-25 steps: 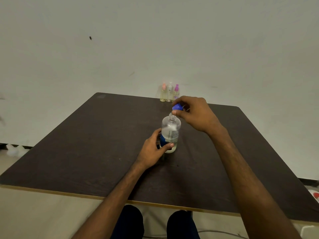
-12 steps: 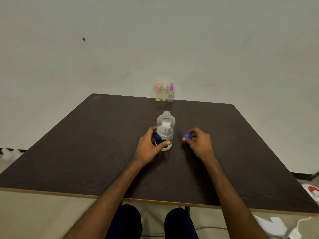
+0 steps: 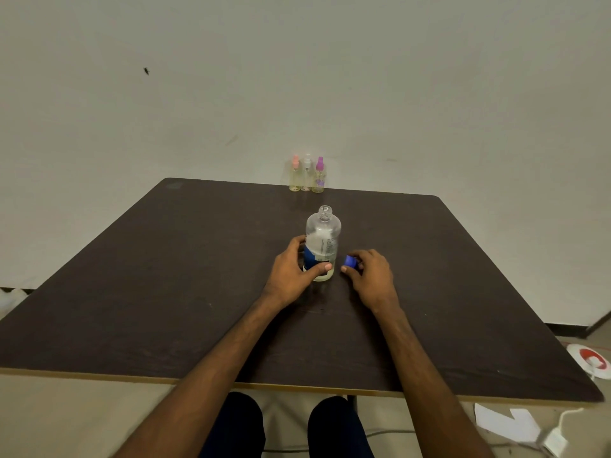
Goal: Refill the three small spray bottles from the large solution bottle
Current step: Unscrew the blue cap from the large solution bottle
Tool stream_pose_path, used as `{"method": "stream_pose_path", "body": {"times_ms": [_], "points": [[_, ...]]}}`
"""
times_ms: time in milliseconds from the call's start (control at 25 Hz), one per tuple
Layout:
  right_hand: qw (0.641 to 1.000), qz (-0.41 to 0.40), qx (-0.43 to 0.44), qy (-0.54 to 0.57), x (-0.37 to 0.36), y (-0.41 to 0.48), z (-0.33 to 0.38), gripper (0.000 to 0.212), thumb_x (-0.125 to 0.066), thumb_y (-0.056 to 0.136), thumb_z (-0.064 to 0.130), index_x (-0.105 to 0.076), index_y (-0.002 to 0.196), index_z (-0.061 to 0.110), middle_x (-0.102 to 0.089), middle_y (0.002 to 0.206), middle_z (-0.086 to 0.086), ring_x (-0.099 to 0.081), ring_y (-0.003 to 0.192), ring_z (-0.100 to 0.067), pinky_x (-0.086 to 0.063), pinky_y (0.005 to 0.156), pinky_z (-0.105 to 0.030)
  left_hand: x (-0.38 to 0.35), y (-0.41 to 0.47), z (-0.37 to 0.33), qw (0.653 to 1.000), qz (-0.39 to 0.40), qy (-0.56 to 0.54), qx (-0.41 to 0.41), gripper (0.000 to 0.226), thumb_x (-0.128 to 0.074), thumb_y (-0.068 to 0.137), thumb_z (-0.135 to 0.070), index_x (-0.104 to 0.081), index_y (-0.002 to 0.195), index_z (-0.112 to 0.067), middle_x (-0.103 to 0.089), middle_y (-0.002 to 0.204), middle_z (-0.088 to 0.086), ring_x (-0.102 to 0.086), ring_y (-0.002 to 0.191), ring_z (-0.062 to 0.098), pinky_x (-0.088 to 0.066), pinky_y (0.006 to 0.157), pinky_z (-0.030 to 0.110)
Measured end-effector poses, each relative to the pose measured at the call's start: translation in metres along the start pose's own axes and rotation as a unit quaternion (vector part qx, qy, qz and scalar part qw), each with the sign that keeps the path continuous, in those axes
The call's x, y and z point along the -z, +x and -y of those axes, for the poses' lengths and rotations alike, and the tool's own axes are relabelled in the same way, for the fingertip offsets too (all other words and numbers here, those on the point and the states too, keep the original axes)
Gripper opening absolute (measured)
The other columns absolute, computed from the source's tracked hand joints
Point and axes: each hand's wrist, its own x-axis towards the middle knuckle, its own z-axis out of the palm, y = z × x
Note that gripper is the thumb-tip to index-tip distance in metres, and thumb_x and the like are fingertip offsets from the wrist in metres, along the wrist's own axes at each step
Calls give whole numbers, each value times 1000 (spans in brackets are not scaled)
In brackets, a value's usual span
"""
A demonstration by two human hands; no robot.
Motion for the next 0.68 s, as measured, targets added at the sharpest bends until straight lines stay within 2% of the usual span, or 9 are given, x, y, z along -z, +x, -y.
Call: {"method": "stream_pose_path", "body": {"times_ms": [200, 320, 480, 560, 680], "points": [[999, -17, -31, 6, -1, 3, 0, 46, -72, 86, 23, -57, 129, 17, -61, 122, -3, -57, 110, -17, -50, 99, -40, -8, 7, -6, 1000, 4, -15, 4, 79, -85, 74, -40, -46, 139, -17, -61, 134, -1, -60, 120, 12, -52, 101, 28], [999, -23, -29, 31, 1, 2, 0, 43, -69, 89, 23, -57, 130, 19, -65, 120, -2, -61, 105, -15, -52, 96, -40, -8, 11, -8, 1000, 17, -16, -1, 78, -84, 76, -38, -45, 140, -16, -61, 134, 0, -60, 120, 13, -51, 98, 24], [994, -29, -46, 94, 3, 1, 1, 33, -64, 93, 27, -57, 124, 17, -67, 114, -2, -63, 101, -12, -54, 93, -37, -7, 10, -6, 1000, 26, -3, -11, 79, -83, 78, -37, -43, 143, -16, -59, 138, 1, -59, 123, 14, -51, 103, 31], [997, -17, -58, 49, 0, 3, -2, 30, -64, 92, 31, -57, 120, 22, -64, 115, 0, -60, 105, -12, -51, 97, -39, -7, 9, -6, 1000, 23, -2, -12, 78, -82, 79, -35, -43, 143, -16, -58, 138, 2, -58, 124, 15, -50, 104, 31], [997, -14, -78, 0, -1, 4, -6, 28, -66, 89, 39, -62, 114, 27, -62, 114, 2, -57, 109, -14, -50, 97, -41, -6, 8, -6, 999, 33, -5, -5, 79, -82, 79, -35, -41, 145, -16, -57, 139, 1, -57, 124, 14, -49, 98, 20]]}}
